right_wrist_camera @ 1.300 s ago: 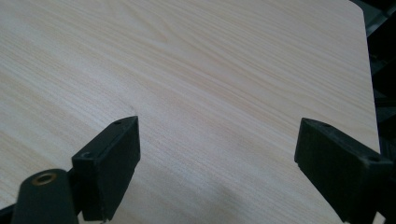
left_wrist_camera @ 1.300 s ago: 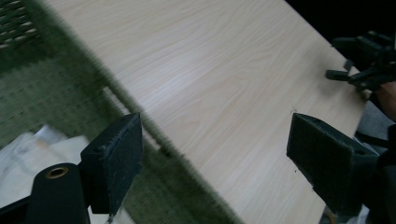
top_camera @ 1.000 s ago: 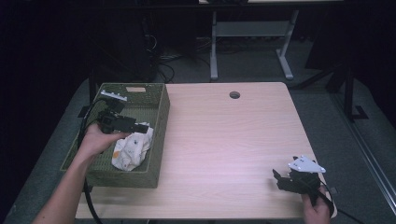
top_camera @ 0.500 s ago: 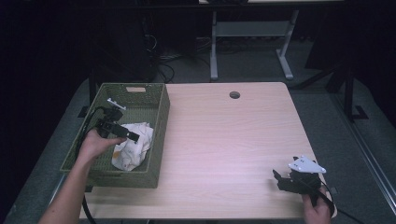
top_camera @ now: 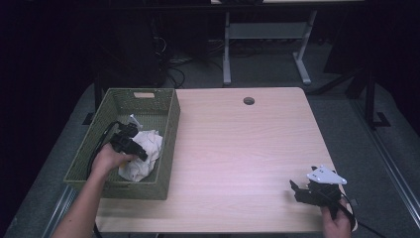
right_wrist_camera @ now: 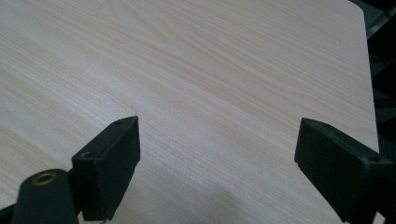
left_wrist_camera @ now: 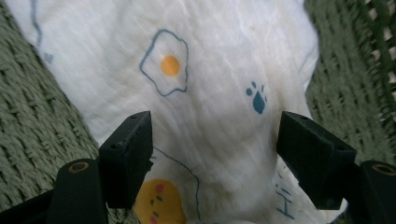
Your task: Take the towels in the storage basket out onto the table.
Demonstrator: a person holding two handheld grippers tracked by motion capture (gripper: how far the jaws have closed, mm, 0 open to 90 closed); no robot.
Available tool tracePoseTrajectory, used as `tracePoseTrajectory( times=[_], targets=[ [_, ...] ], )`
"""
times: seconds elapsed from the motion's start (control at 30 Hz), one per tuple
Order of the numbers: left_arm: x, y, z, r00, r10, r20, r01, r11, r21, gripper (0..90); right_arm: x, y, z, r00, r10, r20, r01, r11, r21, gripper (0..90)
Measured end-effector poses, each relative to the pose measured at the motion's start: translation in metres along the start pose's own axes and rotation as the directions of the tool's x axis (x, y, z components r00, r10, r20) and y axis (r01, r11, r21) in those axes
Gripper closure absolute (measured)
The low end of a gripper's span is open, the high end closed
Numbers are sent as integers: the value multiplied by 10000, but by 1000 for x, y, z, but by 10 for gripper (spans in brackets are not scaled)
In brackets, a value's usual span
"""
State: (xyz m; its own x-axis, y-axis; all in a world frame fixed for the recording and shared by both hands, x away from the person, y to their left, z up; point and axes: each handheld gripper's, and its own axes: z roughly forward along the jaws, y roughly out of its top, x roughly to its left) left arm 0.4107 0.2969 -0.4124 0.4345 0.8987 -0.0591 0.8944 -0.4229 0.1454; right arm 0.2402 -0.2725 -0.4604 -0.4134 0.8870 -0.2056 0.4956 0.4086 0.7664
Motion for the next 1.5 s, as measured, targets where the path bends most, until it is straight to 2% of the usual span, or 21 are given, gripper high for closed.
tracePoseTrajectory(
  times=[0.07, 0.1, 0.37, 0.57, 0.63, 0.77, 0.87, 1.1, 1.2, 1.33, 1.37, 1.4, 1.5],
  targets=[
    [-2, 1, 6, 10000, 40, 24, -41, 9994, 352, 262, 0, 0, 0, 10000, -26, -15, 26, 10000, -3, 139],
    [-4, 3, 10, 9996, 205, -181, -194, 9982, 572, 267, 0, 0, 0, 10000, -20, -7, 20, 10000, -2, 139],
    [-5, 3, 13, 9993, 258, -267, -239, 9974, 686, 339, 0, -1, -1, 10000, 9, 9, -9, 10000, -5, 139],
    [-3, 1, 11, 9994, 301, -178, -288, 9973, 678, 530, 1, -1, -2, 10000, 59, -11, -60, 10000, -47, 139],
    [-3, 1, 11, 9995, 285, -148, -274, 9973, 675, 546, 1, -1, -3, 10000, 43, -36, -43, 10000, -52, 139],
    [0, 1, 10, 9998, 193, 6, -193, 9977, 646, 656, -3, -2, -2, 9999, 105, -12, -105, 9999, -67, 139],
    [3, 0, 9, 9998, 193, 105, -199, 9978, 634, 682, -4, -3, -2, 9999, 144, 20, -144, 9999, -63, 139],
    [8, -4, 8, 9990, 5, 445, -19, 9995, 326, 705, -5, -3, -3, 9996, 264, 88, -263, 9996, -109, 139],
    [13, -7, 5, 9982, -188, 561, 181, 9998, 129, 715, -5, -3, -3, 9995, 295, 90, -294, 9995, -96, 139],
    [17, -10, -3, 9972, -391, 638, 406, 9989, -214, 722, -3, -3, -2, 9997, 225, 53, -225, 9997, -56, 139],
    [17, -12, -9, 9966, -423, 711, 459, 9977, -492, 721, -3, -3, -2, 9997, 249, 48, -248, 9997, -61, 139],
    [17, -12, -9, 9966, -423, 711, 459, 9977, -492, 720, -3, -3, -2, 9997, 249, 48, -248, 9997, -61, 139],
    [21, -15, -17, 9937, -593, 949, 667, 9948, -768, 720, -4, -3, -2, 9996, 269, 16, -269, 9996, -60, 139]
  ],
)
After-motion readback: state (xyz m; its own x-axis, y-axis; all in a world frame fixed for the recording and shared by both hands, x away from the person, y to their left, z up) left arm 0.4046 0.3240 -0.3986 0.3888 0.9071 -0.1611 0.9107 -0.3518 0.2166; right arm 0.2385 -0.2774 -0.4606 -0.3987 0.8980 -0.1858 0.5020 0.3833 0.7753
